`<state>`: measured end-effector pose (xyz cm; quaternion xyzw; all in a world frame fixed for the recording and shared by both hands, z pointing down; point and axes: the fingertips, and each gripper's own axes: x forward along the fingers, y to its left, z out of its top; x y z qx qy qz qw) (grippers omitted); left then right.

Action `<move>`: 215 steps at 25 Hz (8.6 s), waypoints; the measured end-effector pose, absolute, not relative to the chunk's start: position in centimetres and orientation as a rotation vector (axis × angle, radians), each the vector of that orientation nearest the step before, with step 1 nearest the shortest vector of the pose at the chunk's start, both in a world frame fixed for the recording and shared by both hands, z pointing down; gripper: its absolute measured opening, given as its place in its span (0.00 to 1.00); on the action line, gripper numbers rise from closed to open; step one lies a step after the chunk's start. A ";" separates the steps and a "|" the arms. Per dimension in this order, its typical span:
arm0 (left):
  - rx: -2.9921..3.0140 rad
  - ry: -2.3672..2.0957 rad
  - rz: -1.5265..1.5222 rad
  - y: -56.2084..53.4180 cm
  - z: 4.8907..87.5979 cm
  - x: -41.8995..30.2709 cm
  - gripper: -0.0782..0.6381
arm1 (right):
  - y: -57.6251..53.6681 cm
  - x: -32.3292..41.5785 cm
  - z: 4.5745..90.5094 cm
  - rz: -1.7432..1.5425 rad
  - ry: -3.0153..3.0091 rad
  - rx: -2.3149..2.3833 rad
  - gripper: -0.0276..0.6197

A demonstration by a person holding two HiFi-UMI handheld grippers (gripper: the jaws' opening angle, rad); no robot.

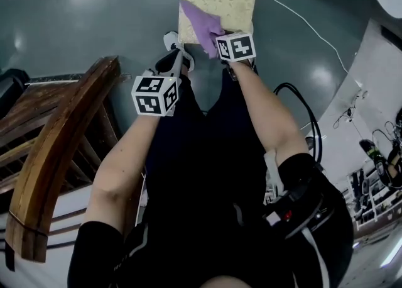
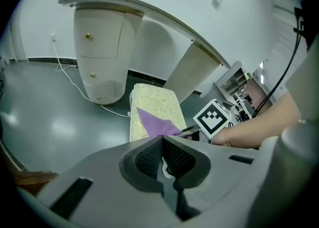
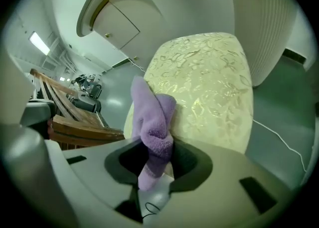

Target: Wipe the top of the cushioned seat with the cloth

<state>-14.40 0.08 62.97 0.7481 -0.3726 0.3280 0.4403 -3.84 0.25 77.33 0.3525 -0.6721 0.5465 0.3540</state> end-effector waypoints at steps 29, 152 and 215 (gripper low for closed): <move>1.947 -0.923 0.973 -7.1 56.2 -6.8 0.11 | -2.2 9.0 67.2 1.284 -1.814 0.876 0.20; 1.753 -1.049 0.842 -10.2 64.2 -10.4 0.11 | -6.9 13.3 74.4 1.370 -1.651 1.189 0.18; 1.851 -0.943 0.845 -14.0 62.5 -7.4 0.11 | -15.3 14.1 72.3 1.321 -1.696 1.327 0.19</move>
